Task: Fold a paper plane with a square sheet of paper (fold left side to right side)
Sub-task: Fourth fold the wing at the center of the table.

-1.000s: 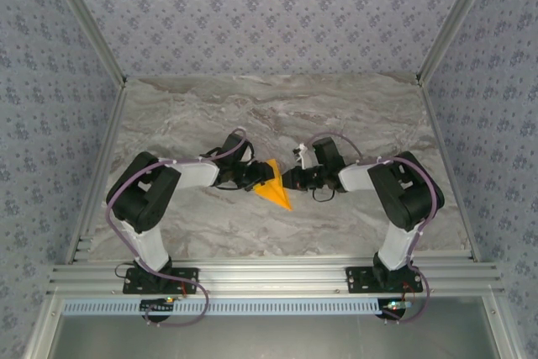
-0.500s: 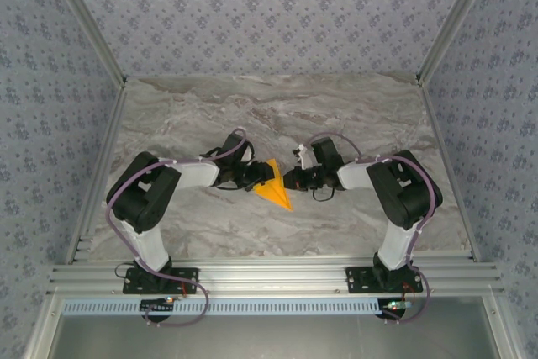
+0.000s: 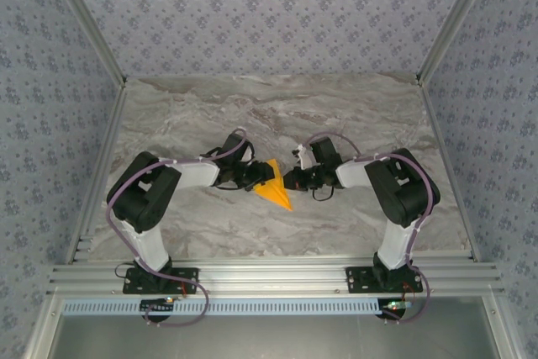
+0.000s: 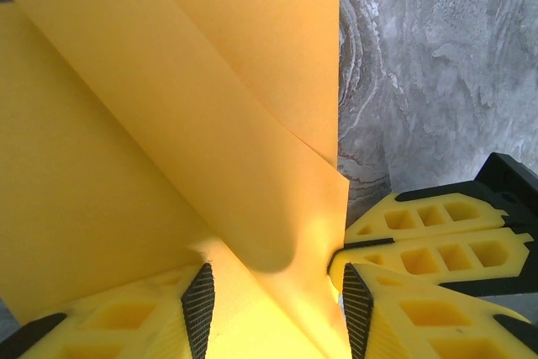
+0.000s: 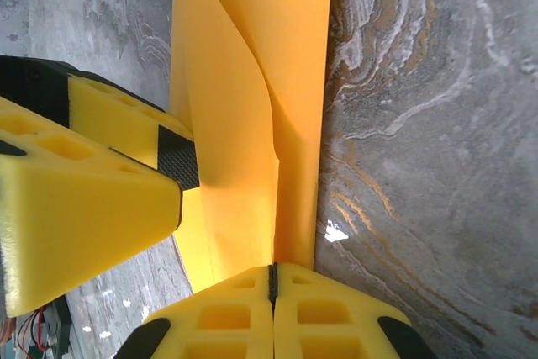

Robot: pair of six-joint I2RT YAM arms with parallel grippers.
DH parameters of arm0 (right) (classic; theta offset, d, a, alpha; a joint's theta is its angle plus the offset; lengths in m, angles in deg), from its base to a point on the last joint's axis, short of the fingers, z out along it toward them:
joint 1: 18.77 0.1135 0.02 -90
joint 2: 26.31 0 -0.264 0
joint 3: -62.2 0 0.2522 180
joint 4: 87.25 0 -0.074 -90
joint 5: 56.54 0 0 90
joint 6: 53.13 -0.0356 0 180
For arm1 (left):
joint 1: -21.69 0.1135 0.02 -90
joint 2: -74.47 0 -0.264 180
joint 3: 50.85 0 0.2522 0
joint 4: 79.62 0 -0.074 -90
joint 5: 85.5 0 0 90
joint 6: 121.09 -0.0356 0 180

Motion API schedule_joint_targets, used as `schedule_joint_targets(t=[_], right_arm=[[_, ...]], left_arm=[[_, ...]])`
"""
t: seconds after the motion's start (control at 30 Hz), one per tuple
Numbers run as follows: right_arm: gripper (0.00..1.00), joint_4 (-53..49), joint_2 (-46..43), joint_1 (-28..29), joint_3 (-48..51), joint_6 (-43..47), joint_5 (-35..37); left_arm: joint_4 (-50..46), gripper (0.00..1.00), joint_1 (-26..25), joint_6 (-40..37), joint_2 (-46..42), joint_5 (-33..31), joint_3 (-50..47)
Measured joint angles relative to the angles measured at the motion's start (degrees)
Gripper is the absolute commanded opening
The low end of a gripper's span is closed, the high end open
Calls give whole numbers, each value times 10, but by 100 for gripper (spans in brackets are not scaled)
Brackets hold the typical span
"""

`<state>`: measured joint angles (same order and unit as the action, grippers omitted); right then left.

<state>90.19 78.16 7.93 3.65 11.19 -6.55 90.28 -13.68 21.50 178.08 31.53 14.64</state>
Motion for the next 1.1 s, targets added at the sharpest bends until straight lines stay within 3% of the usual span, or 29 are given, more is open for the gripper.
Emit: schedule_joint_targets(t=[1.1], right_arm=[[7,-21,-1,0,-9,12,8]], left_arm=[[0,46,0,0,0,0,0]])
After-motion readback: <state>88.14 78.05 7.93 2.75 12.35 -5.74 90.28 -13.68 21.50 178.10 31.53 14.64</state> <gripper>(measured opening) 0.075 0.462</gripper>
